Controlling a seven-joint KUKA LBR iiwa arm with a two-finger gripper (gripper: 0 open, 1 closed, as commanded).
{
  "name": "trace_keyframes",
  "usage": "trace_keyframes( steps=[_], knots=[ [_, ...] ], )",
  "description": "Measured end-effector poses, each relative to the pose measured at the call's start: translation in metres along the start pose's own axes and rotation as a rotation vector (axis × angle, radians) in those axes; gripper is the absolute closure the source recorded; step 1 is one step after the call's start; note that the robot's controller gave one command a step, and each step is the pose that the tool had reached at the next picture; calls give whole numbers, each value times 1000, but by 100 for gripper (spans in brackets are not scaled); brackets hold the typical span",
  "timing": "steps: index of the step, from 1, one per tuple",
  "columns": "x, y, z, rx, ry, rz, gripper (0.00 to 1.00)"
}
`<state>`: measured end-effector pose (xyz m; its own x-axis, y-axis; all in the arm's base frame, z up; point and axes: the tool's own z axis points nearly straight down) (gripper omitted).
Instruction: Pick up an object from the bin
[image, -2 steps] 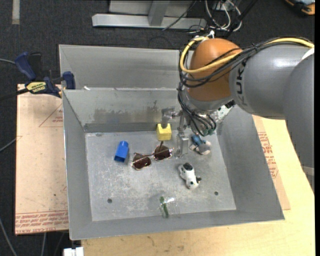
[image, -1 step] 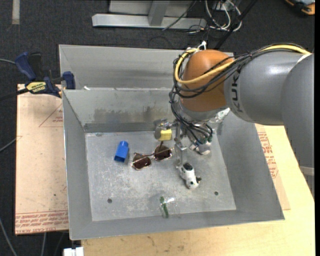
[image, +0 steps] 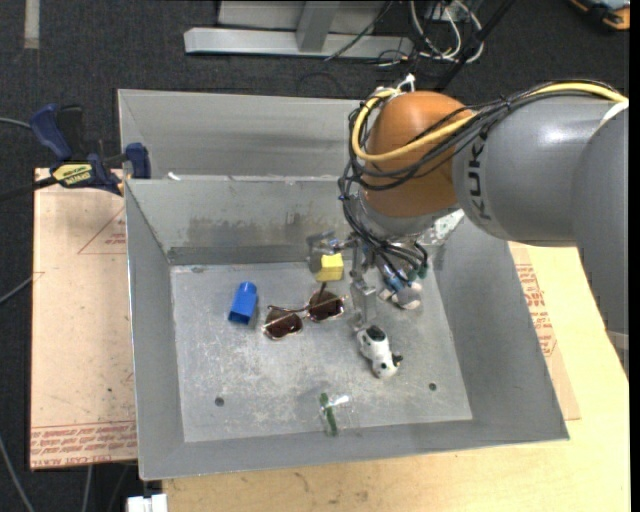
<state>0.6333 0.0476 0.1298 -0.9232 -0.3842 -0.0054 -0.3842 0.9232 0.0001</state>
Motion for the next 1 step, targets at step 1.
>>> trace_keyframes(
  steps=[1],
  knots=[
    [3,6,61,-1,4,-60,0]
  ],
)
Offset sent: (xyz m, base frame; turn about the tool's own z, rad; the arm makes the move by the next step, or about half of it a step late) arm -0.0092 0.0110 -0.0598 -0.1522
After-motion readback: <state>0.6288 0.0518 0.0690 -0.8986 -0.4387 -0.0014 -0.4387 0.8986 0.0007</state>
